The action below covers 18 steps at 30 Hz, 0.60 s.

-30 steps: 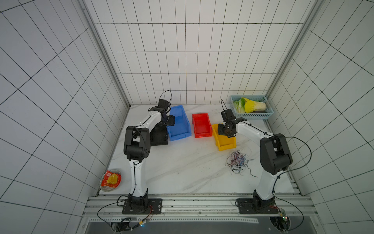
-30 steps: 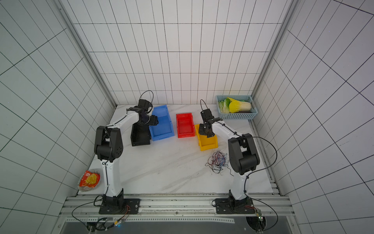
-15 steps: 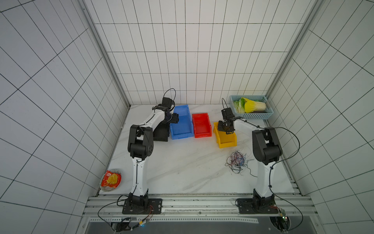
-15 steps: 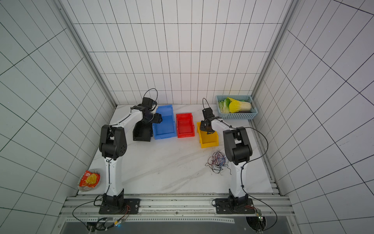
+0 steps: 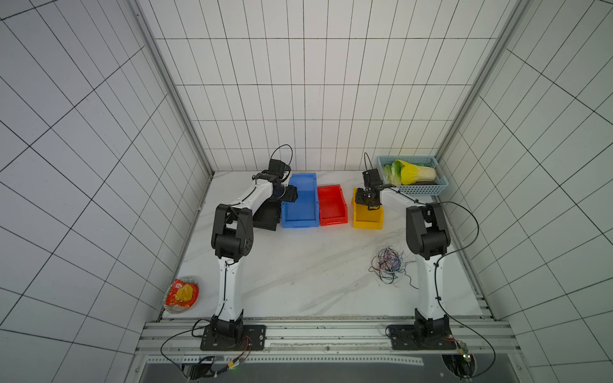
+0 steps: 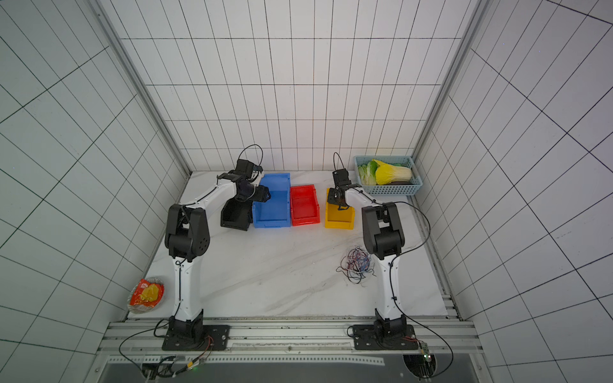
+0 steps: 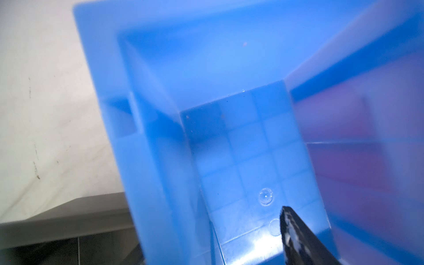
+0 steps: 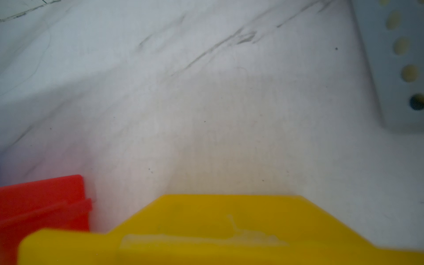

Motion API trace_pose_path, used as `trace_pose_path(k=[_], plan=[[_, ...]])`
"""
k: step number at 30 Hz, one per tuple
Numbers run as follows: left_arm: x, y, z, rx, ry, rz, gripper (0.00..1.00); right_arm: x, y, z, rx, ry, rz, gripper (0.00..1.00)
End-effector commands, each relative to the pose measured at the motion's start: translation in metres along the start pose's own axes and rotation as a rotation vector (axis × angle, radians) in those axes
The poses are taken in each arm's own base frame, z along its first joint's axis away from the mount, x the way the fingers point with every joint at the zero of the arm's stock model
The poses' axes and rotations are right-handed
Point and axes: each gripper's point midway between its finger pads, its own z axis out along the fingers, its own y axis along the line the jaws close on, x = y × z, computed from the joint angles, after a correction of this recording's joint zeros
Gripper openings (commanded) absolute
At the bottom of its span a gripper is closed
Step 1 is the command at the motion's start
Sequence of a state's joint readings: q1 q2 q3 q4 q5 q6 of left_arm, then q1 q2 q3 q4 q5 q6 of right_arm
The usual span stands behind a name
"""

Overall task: Untangle and sort cables by color
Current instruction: Move the bin to the center of the board.

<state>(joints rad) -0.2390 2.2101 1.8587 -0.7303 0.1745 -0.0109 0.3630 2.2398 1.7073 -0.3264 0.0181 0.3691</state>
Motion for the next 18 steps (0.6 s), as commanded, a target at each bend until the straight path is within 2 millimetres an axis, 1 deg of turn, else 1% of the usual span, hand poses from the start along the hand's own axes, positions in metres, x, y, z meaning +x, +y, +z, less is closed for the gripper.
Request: trace_pose_path(k=[1, 3, 4, 7, 11, 14, 18], plan=[[0.007, -0.013, 0.008, 0.057, 0.027, -0.015, 0.7, 0.0, 0.033, 0.0, -0.04, -0.003, -0.067, 0.38], [0.006, -0.014, 0.004, 0.057, 0.024, -0.026, 0.71, -0.002, 0.04, -0.001, -0.053, -0.002, -0.083, 0.39], [0.004, -0.014, 0.001, 0.053, 0.02, -0.032, 0.71, -0.004, 0.04, -0.002, -0.053, 0.001, -0.085, 0.39], [0.005, -0.012, -0.008, 0.044, 0.026, -0.053, 0.74, -0.01, 0.041, -0.016, -0.051, -0.013, -0.102, 0.41], [0.005, -0.008, -0.034, 0.039, 0.019, -0.067, 0.77, -0.019, 0.037, -0.05, -0.044, -0.043, -0.104, 0.43], [-0.001, -0.004, -0.065, 0.037, -0.021, -0.078, 0.84, -0.022, 0.033, -0.081, -0.032, -0.059, -0.073, 0.46], [-0.007, -0.005, -0.11, 0.028, -0.075, -0.063, 0.94, -0.019, 0.022, -0.126, -0.019, -0.099, -0.001, 0.54]])
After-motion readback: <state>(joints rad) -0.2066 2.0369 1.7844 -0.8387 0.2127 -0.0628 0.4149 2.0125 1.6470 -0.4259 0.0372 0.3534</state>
